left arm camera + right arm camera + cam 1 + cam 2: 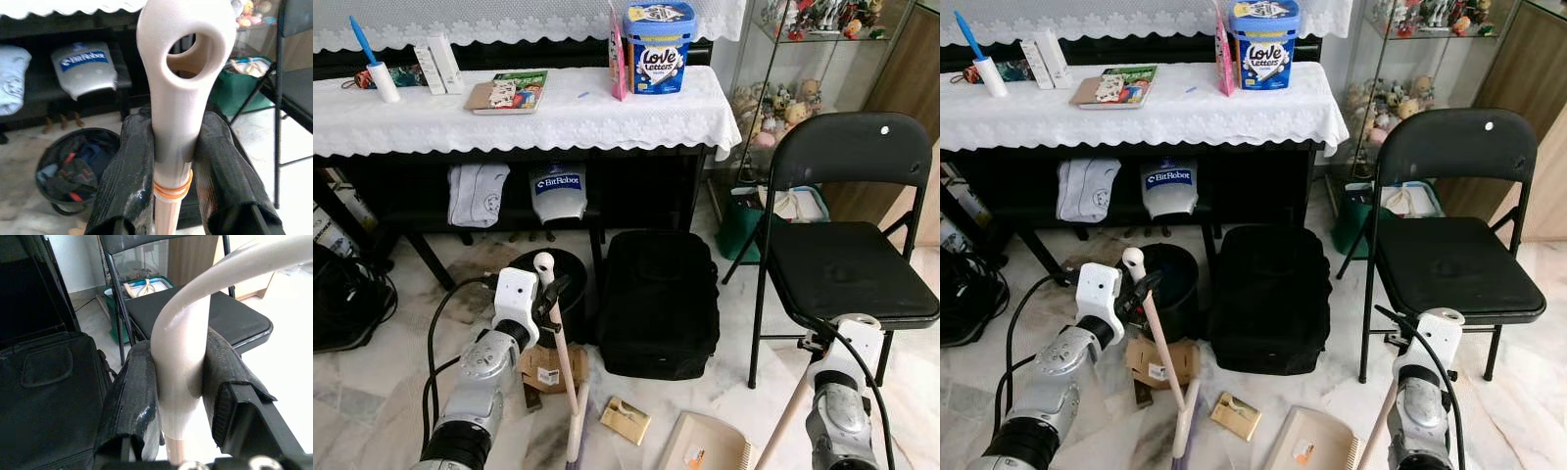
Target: Sweep floor
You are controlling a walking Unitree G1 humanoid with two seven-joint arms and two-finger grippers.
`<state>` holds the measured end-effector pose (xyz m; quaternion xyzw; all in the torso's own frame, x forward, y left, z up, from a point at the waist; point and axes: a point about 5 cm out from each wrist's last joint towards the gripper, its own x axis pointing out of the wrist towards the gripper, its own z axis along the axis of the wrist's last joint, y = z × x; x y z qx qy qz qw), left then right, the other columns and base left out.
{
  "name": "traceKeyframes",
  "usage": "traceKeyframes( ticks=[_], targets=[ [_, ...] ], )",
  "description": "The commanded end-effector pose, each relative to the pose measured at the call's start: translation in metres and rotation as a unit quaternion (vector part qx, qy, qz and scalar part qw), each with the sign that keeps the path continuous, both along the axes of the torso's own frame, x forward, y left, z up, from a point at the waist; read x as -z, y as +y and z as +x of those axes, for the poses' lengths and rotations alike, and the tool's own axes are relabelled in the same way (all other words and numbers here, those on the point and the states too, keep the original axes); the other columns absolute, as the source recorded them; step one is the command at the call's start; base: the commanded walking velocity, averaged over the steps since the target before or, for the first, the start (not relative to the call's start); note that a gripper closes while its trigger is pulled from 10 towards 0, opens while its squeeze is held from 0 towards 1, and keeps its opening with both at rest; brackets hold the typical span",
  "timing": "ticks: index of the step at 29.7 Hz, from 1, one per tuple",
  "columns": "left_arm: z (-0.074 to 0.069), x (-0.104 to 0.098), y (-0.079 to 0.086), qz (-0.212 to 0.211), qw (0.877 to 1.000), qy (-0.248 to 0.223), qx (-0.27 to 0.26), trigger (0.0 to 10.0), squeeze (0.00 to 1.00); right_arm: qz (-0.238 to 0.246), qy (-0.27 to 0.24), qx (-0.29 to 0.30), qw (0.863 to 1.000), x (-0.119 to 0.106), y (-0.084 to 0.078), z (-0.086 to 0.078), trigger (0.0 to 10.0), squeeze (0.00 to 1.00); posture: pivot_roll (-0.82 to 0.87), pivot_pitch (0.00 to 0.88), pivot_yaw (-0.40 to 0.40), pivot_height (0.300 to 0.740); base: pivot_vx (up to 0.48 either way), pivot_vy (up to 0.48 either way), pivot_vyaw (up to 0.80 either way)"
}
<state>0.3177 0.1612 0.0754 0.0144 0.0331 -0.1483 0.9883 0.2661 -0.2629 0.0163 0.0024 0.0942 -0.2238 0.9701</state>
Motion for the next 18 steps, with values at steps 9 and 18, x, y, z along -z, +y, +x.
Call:
traceKeyframes(
  ticks=[9,18],
  targets=[
    [0.001,-0.001,-0.007,-0.014,0.994,0.022,0.109,10.0,0.0,0.012,0.03,-0.003,0.999,0.011,-0.001,-0.009,10.0,0.0,-0.04,0.043,0.02,0.74,0.0,0.0,0.0],
    [0.001,-0.02,-0.016,-0.058,0.979,0.015,0.194,10.0,0.0,0.013,0.032,-0.006,0.999,0.009,-0.001,-0.006,10.0,0.0,-0.03,0.036,0.018,0.74,0.0,0.0,0.0]
  ],
)
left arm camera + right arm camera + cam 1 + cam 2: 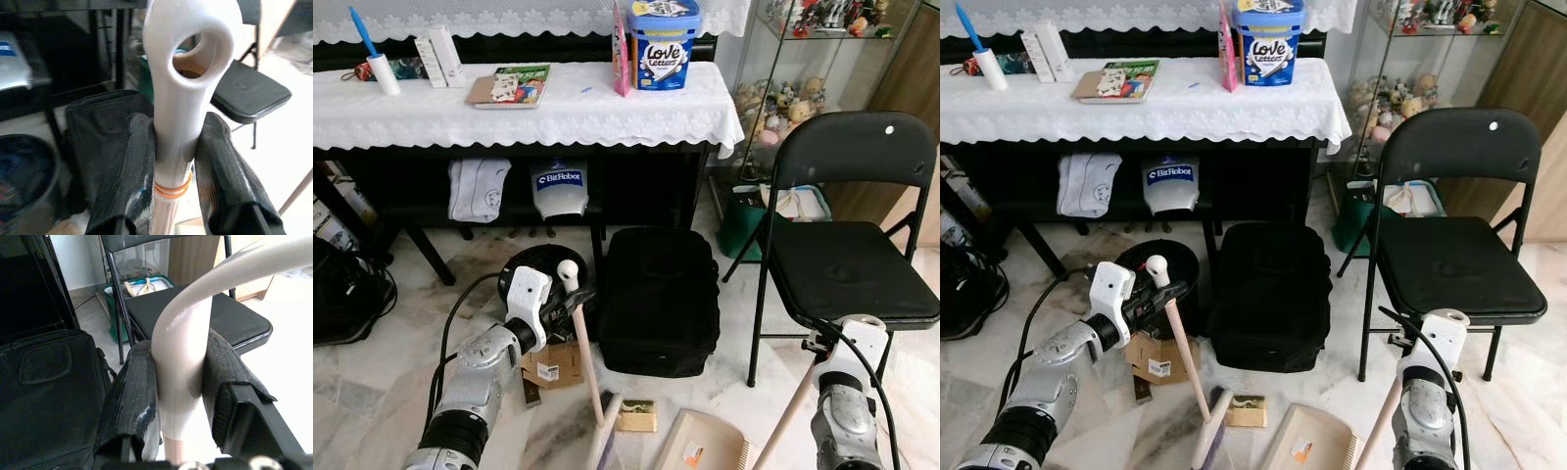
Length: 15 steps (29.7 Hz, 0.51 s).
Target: Sweep floor
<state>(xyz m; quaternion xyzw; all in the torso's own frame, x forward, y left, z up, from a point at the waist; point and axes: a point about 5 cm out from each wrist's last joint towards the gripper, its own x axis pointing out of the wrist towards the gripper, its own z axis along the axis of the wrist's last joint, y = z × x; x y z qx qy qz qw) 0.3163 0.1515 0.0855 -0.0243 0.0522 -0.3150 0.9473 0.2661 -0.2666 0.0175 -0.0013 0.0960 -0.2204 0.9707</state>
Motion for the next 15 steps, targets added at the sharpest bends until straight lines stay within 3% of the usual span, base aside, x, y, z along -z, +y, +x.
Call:
traceKeyframes(
  ticks=[1,8,15],
  targets=[
    [0.002,-0.012,-0.009,-0.021,0.999,-0.012,0.035,10.0,0.0,0.016,0.03,-0.002,0.999,0.01,0.003,-0.006,10.0,0.0,-0.03,0.034,0.017,0.74,0.0,0.0,0.0],
    [-0.006,-0.023,-0.018,-0.017,0.992,-0.008,0.126,10.0,0.0,0.017,0.029,-0.004,0.999,0.009,0.003,-0.003,10.0,0.0,-0.02,0.03,0.016,0.74,0.0,0.0,0.0],
    [0.008,-0.047,-0.001,0.03,0.995,-0.072,0.059,10.0,0.0,0.018,0.031,-0.005,0.999,0.008,0.004,-0.001,10.0,0.0,-0.02,0.024,0.019,0.74,0.0,0.0,0.0]
  ],
)
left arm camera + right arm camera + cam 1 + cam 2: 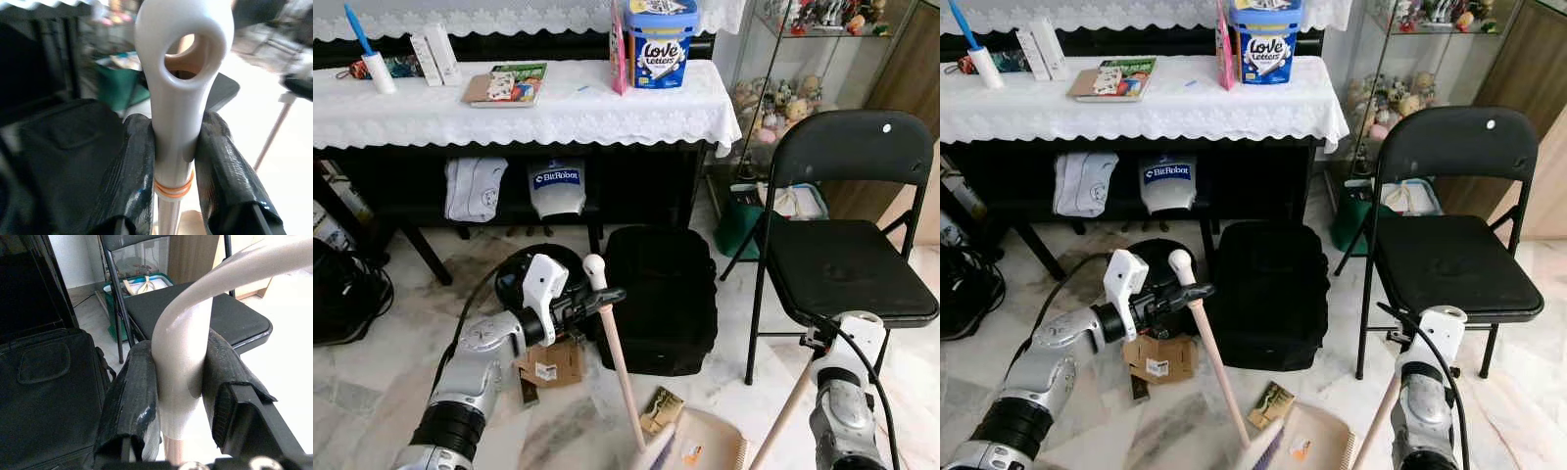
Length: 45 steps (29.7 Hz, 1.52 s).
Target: Sweep floor
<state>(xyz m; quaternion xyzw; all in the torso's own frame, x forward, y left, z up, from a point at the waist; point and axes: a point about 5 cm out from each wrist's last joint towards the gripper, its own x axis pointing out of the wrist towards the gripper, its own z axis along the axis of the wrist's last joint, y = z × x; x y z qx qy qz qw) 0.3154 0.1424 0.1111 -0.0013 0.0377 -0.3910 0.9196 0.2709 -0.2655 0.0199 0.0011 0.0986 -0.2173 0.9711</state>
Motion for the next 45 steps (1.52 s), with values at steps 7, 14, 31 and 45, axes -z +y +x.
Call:
traceKeyframes(
  ticks=[7,14,31,45],
  targets=[
    [0.016,-0.035,0.011,0.022,0.991,-0.107,-0.082,10.0,0.0,0.016,0.03,-0.003,0.999,0.011,0.005,-0.006,10.0,0.0,-0.02,0.023,0.02,0.74,0.0,0.0,0.0],
    [0.013,-0.021,-0.007,0.006,0.993,-0.091,-0.074,10.0,0.0,0.016,0.03,-0.001,0.999,0.012,0.004,-0.008,10.0,0.0,-0.02,0.026,0.021,0.74,0.0,0.0,0.0],
    [0.016,0.025,-0.026,-0.029,0.986,-0.022,-0.163,10.0,0.0,0.005,0.025,0.005,1.0,0.013,-0.004,-0.015,10.0,0.0,-0.07,0.062,0.012,0.74,0.0,0.0,0.0],
    [0.003,0.019,-0.044,-0.03,0.996,0.032,0.072,10.0,0.0,0.004,0.029,0.002,1.0,0.014,-0.004,-0.017,10.0,0.0,-0.06,0.065,0.008,0.74,0.0,0.0,0.0]
  ],
)
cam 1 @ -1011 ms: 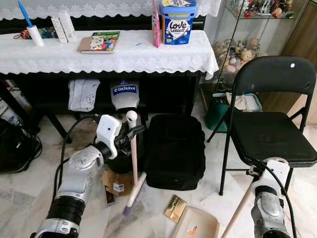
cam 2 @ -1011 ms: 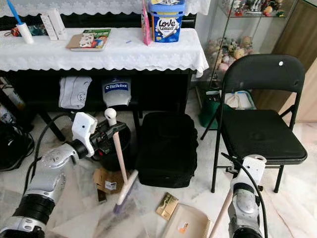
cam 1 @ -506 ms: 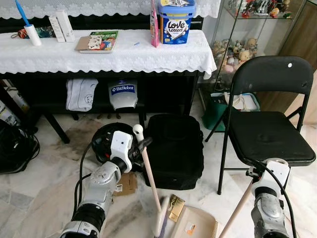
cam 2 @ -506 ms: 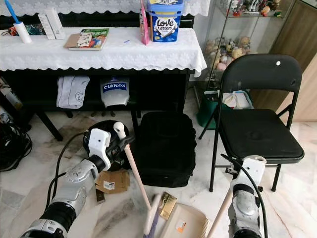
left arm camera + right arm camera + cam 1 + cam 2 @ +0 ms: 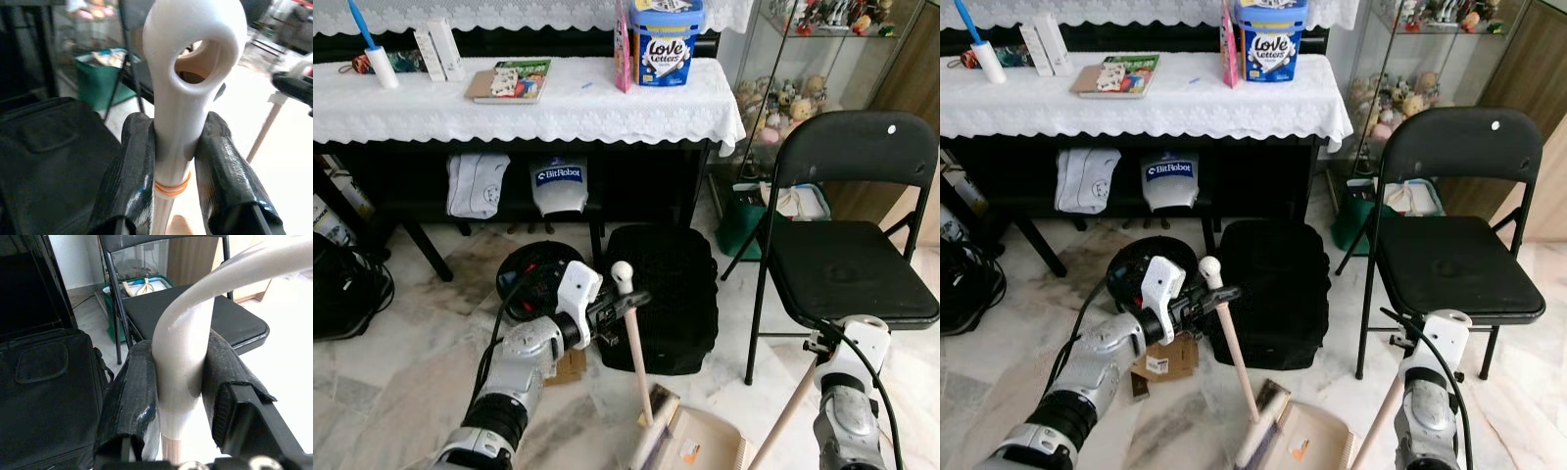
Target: Sweep floor
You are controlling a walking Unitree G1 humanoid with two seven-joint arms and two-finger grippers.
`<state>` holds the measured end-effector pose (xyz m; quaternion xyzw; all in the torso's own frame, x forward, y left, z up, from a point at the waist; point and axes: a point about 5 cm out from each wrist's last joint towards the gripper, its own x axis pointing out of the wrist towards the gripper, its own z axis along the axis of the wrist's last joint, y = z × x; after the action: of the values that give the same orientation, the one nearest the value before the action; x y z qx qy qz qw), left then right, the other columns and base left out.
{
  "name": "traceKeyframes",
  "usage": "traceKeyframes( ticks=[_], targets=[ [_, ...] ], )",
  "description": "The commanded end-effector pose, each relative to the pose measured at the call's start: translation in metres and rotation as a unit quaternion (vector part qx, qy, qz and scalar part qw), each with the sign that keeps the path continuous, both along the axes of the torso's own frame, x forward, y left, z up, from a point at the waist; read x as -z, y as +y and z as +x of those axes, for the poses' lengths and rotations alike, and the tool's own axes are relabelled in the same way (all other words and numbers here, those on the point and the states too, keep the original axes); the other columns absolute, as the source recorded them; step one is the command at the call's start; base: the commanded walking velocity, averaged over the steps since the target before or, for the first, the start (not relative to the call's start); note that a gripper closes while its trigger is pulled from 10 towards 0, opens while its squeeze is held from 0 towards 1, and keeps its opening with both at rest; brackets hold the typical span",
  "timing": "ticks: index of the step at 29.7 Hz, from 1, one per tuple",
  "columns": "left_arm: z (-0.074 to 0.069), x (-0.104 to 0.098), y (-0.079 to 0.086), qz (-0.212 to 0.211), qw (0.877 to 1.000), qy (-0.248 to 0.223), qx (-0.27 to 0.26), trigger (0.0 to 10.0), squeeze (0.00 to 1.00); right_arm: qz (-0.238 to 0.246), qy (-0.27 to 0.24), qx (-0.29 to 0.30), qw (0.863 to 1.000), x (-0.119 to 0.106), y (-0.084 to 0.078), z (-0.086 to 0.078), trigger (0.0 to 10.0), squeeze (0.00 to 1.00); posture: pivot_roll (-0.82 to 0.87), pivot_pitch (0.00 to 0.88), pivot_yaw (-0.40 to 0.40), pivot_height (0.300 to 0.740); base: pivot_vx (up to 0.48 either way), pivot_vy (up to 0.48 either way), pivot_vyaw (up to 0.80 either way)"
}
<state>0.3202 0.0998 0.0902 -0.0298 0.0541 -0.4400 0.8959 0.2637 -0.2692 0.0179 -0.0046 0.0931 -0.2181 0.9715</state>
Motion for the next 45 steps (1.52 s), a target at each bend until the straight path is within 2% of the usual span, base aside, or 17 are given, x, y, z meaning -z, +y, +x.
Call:
traceKeyframes(
  ticks=[1,3,5,7,8,9,12,17,19,25,27,32,45],
  targets=[
    [-0.002,-0.003,0.0,-0.011,1.0,0.006,0.022,10.0,0.0,0.011,0.033,0.002,0.999,0.012,0.0,-0.009,10.0,0.0,-0.05,0.064,0.008,0.74,0.0,0.0,0.0],
    [-0.003,-0.007,0.002,-0.021,0.999,0.008,0.031,10.0,0.0,0.012,0.033,0.002,0.999,0.012,0.001,-0.008,10.0,0.0,-0.05,0.062,0.007,0.74,0.0,0.0,0.0],
    [0.0,-0.012,0.006,-0.028,0.999,-0.004,0.015,10.0,0.0,0.012,0.033,0.001,0.999,0.011,0.002,-0.007,10.0,0.0,-0.05,0.059,0.009,0.74,0.0,0.0,0.0],
    [0.005,-0.019,0.01,-0.037,0.999,-0.024,-0.013,10.0,0.0,0.012,0.031,0.001,0.999,0.011,0.002,-0.007,10.0,0.0,-0.05,0.059,0.009,0.74,0.0,0.0,0.0],
    [0.011,-0.029,0.014,-0.051,0.996,-0.046,-0.052,10.0,0.0,0.012,0.03,0.001,0.999,0.01,0.003,-0.006,10.0,0.0,-0.05,0.054,0.012,0.74,0.0,0.0,0.0],
    [0.013,-0.033,0.017,-0.053,0.994,-0.059,-0.07,10.0,0.0,0.012,0.029,0.001,1.0,0.01,0.003,-0.006,10.0,0.0,-0.05,0.052,0.013,0.74,0.0,0.0,0.0],
    [0.012,-0.04,0.021,-0.056,0.992,-0.072,-0.088,10.0,0.0,0.005,0.024,0.004,1.0,0.009,0.003,-0.005,10.0,0.0,-0.05,0.044,0.014,0.74,0.0,0.0,0.0],
    [0.009,-0.037,0.023,-0.058,0.991,-0.068,-0.095,10.0,0.0,-0.037,0.008,-0.007,0.999,0.001,0.002,-0.002,10.0,0.0,-0.06,0.031,0.012,0.74,0.0,0.0,0.0],
    [0.009,-0.037,0.023,-0.059,0.991,-0.068,-0.1,10.0,0.0,-0.068,-0.011,-0.009,0.998,-0.008,0.001,0.0,10.0,0.0,-0.06,0.03,0.012,0.74,0.0,0.0,0.0],
    [0.01,-0.036,0.024,-0.061,0.99,-0.067,-0.11,10.0,0.0,-0.08,-0.034,-0.012,0.996,-0.016,0.001,0.004,10.0,0.0,-0.06,0.016,0.006,0.74,0.0,0.0,0.0],
    [0.01,-0.036,0.025,-0.061,0.989,-0.068,-0.118,10.0,0.0,-0.101,-0.057,-0.022,0.993,-0.026,0.002,0.007,10.0,0.0,-0.07,0.011,0.001,0.74,0.0,0.0,0.0],
    [0.012,-0.037,0.027,-0.063,0.986,-0.072,-0.134,10.0,0.0,-0.129,-0.078,-0.032,0.988,-0.038,0.001,0.011,10.0,0.0,-0.07,0.01,-0.003,0.74,0.0,0.0,0.0],
    [0.013,-0.037,0.032,-0.059,0.98,-0.085,-0.17,10.0,0.0,-0.131,-0.051,-0.059,0.988,-0.028,0.004,0.008,10.0,0.0,-0.06,0.023,0.001,0.74,0.0,0.0,0.0]
  ],
)
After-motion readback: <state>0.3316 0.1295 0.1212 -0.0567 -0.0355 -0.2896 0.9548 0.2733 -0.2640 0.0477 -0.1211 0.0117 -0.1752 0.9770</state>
